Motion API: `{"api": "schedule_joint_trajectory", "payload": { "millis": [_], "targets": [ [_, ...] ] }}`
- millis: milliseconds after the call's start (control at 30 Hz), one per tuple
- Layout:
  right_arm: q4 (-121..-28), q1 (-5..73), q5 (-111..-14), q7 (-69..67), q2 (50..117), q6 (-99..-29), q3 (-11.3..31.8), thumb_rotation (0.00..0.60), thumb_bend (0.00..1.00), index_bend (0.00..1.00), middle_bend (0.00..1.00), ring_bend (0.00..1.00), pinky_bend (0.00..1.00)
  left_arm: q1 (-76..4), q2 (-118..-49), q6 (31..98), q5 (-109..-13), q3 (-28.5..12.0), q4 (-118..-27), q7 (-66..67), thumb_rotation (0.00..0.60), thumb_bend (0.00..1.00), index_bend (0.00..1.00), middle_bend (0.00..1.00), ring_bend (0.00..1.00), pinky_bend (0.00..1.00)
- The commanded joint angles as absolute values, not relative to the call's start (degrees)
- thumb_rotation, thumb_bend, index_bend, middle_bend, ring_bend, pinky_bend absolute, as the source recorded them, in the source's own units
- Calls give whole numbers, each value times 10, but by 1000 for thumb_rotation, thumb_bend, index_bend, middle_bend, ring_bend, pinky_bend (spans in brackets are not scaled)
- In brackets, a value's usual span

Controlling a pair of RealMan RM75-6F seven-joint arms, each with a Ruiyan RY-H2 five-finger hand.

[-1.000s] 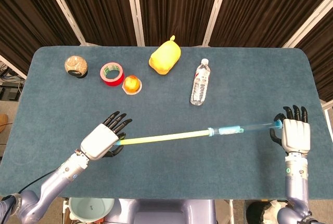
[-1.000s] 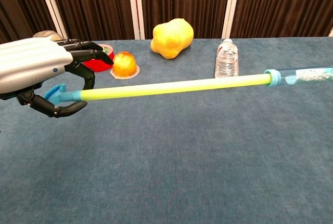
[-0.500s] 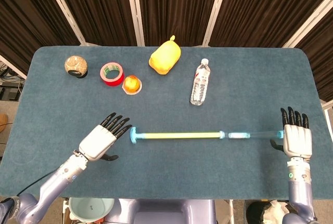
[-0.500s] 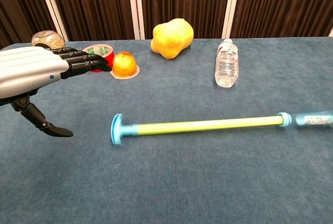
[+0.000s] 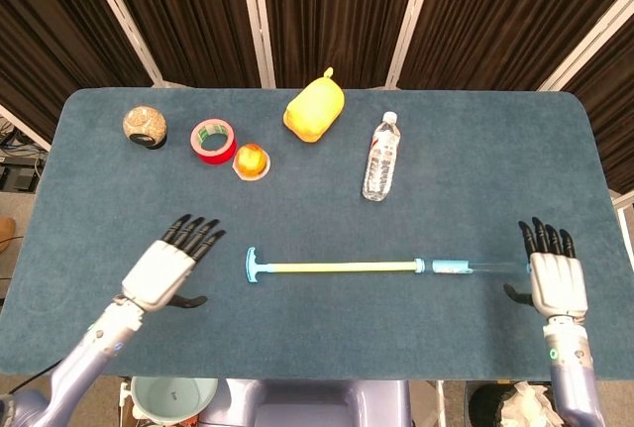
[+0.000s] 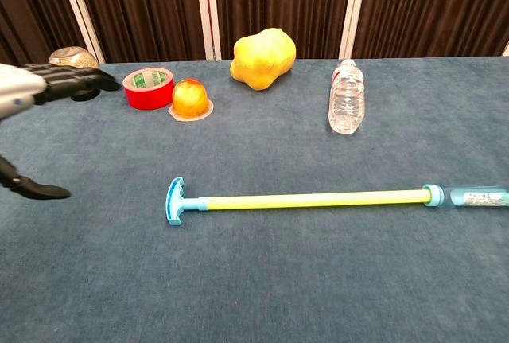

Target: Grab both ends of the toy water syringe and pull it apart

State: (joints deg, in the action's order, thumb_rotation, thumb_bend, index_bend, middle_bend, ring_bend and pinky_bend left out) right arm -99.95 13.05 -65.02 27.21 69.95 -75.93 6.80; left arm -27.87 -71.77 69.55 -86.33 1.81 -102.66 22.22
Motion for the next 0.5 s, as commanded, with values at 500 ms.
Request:
{"api": "schedule_joint_trajectory", "payload": {
  "millis": [500],
  "targets": [
    [-923,52,-924,125,670,-853,-66,600,150,24,0,0,0,-111,-663,884,-911,92,-964,92,600,47,0,0,0,0]
  ]
}}
